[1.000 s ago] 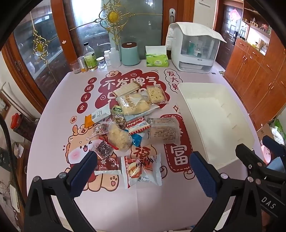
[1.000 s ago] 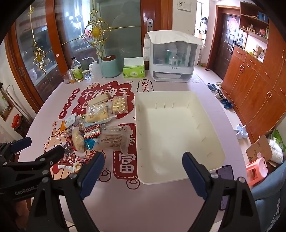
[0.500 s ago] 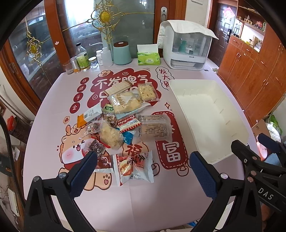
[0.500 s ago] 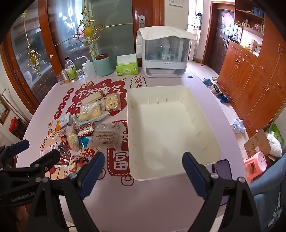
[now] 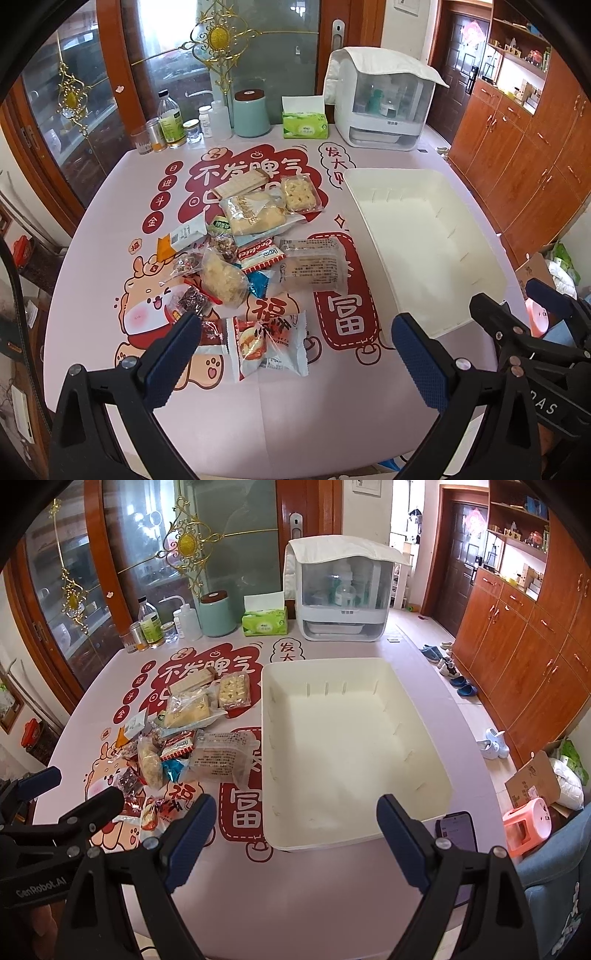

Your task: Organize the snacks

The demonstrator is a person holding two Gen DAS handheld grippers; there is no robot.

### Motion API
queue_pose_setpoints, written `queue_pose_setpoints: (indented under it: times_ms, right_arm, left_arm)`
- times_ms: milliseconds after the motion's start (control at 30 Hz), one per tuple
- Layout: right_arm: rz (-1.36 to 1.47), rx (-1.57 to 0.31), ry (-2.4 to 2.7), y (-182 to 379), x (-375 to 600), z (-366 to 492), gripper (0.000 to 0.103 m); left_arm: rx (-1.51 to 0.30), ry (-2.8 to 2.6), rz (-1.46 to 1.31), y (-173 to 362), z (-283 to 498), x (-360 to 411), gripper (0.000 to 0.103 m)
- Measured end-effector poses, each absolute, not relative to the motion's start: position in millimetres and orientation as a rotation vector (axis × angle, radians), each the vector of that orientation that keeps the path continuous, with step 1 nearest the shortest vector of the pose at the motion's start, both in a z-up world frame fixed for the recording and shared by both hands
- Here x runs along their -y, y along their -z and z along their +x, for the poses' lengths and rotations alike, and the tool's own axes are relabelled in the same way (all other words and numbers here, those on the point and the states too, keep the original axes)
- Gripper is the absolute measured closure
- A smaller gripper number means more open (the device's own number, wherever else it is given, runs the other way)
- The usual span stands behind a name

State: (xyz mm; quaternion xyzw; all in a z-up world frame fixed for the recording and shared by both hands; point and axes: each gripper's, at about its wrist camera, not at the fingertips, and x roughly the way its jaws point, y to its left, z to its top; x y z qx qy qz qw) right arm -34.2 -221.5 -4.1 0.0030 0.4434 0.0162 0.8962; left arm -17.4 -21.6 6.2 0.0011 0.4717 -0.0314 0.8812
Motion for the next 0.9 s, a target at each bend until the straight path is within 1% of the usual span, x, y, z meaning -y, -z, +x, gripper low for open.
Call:
queue_pose_setpoints:
  times_ms: [267,500,733,900]
  right_arm:
    - [0.001,-0.901,-0.066,0,224,-40,0.014]
    - [0.004,-0.898,-0.087,1,227,-45,0.014]
    - [0.009,-0.934,-0.122,11,223,-45,0.014]
    - [-0.005,-0.92,-0.148,11,213,-45,0.014]
  left_arm:
    - [-0.92,0.047,0.005,-17,-27,24,0.001]
    - [-0.894,0.057,-0.053,-17,-38,19,0.001]
    - [-0.922,0.022,-0.082,-10,-46,6,0.001]
    - [-0.946,-0.029,-0.103,-8,-53,-17,0.001]
